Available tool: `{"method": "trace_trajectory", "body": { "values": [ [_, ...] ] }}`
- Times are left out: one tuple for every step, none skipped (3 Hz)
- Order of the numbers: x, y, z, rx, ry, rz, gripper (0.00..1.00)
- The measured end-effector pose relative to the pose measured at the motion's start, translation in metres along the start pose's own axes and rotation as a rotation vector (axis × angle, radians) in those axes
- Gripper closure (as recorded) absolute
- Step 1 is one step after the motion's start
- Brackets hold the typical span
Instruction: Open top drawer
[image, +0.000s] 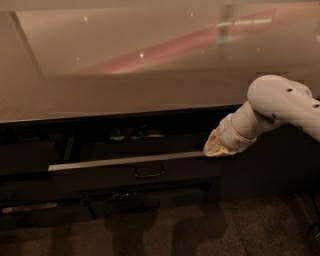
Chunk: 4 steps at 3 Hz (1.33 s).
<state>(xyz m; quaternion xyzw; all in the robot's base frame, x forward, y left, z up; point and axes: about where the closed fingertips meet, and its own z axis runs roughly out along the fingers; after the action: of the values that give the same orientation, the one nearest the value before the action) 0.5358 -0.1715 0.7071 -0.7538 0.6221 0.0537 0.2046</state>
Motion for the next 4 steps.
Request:
{"method": "trace_trajectory", "body": {
  "values": [
    [0.000,0.000,0.000,0.000,0.000,0.000,1.00],
    [0.013,-0.034,-0.006,-0.010,0.012,0.036,1.00],
    [0.013,-0.034,-0.006,-0.010,0.012,0.036,1.00],
    [0.020,-0.034,0.008,-0.041,0.011,0.052,1.00]
  ]
}}
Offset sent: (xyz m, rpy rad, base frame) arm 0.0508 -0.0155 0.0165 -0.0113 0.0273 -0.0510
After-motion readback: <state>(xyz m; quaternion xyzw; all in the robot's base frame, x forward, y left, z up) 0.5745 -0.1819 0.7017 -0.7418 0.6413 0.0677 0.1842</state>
